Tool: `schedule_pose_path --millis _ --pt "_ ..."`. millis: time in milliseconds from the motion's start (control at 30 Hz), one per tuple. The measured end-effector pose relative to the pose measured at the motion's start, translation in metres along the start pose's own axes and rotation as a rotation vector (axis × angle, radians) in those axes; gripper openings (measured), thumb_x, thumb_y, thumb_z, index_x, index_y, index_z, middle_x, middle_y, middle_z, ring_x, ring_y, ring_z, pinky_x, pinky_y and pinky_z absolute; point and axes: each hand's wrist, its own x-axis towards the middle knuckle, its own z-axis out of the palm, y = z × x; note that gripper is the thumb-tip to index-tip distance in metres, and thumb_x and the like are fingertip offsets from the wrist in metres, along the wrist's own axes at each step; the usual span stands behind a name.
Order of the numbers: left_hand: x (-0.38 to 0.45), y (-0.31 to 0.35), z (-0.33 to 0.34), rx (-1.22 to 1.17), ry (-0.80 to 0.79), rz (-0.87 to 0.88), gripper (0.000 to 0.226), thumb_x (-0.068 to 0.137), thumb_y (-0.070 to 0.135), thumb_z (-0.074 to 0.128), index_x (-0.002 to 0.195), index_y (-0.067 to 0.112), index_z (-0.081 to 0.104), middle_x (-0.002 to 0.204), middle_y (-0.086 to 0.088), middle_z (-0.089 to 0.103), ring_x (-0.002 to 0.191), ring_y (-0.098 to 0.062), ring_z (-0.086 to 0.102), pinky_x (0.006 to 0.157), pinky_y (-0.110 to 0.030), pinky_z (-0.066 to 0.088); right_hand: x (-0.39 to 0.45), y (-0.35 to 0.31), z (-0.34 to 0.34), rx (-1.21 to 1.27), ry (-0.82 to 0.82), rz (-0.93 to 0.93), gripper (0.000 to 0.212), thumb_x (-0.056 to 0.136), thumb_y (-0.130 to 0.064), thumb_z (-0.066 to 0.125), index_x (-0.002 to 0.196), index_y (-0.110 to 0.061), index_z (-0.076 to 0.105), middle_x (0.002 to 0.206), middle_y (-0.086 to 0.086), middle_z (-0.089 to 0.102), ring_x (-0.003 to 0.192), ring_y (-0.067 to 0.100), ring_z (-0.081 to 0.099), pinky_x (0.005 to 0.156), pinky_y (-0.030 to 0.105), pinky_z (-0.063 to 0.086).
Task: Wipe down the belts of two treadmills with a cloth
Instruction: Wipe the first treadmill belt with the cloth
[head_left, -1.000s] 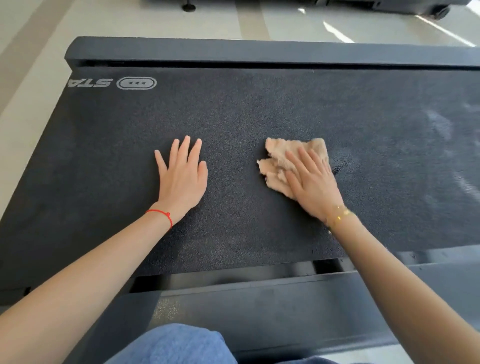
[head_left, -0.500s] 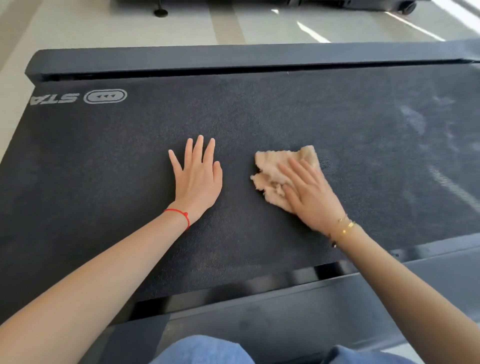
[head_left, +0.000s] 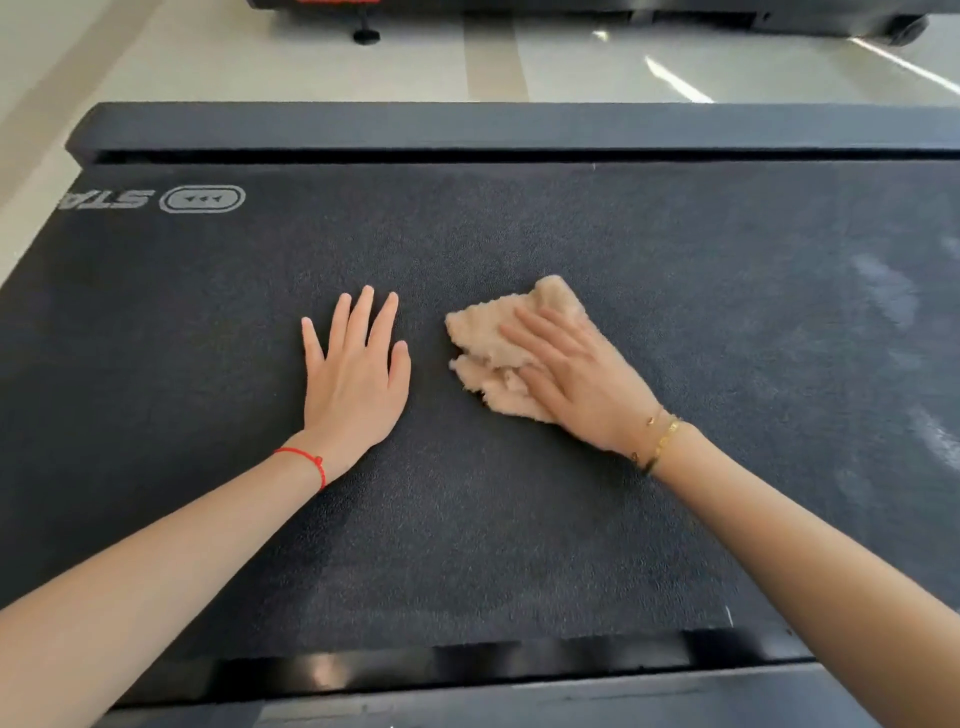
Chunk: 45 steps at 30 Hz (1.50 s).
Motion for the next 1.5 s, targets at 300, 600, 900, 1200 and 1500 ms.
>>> schedule_pose_path --millis 300,600,900,1200,1500 --pt "-0.001 0.003 -0.002 -0.004 0.027 -0.024 0.06 0.101 0.043 0.015 0.158 0.024 0.02 0.165 -0.001 0.018 0.153 -0.02 0.008 0.122 -0.056 0.006 0.131 0.049 -0.011 -0.076 0.056 0.316 0.049 0.104 -0.036 0.026 0.149 -0.019 0.034 0.156 0.006 0.032 0.144 0.026 0.025 0.117 0.042 0.011" --pt "-0.002 0.003 -0.004 -0.021 0.029 -0.029 0.059 0.1 0.042 0.021 0.157 0.025 0.025 0.164 0.0 0.021 0.153 -0.019 0.01 0.122 -0.055 0.008 0.086 0.04 -0.005 -0.03 0.03 0.065 0.05 0.103 -0.042 0.031 0.15 -0.027 0.034 0.156 -0.001 0.034 0.144 0.022 0.026 0.12 0.04 0.012" --pt "0.0 0.005 -0.002 -0.034 0.052 -0.044 0.054 0.103 0.035 0.036 0.155 0.025 0.028 0.163 -0.002 0.023 0.152 -0.021 0.014 0.122 -0.057 0.008 0.083 0.042 -0.006 0.034 0.085 0.229 0.047 0.104 -0.037 0.034 0.149 -0.023 0.036 0.156 0.005 0.032 0.145 0.025 0.023 0.12 0.039 0.011" --pt "-0.002 0.007 -0.005 -0.014 0.028 -0.044 0.056 0.103 0.036 0.031 0.157 0.024 0.024 0.164 -0.002 0.021 0.153 -0.021 0.012 0.122 -0.055 0.007 -0.006 -0.001 -0.007 0.019 -0.025 -0.006 0.057 0.1 -0.047 0.024 0.15 -0.023 0.035 0.156 -0.001 0.033 0.144 0.019 0.025 0.119 0.031 0.007" --pt "-0.002 0.006 -0.001 0.017 0.017 -0.034 0.057 0.104 0.038 0.02 0.158 0.023 0.02 0.165 -0.003 0.018 0.153 -0.023 0.01 0.122 -0.057 0.008 0.08 0.061 -0.012 -0.045 0.027 0.332 0.052 0.104 -0.043 0.028 0.152 -0.025 0.026 0.16 0.005 0.022 0.148 0.027 0.014 0.121 0.045 0.009"
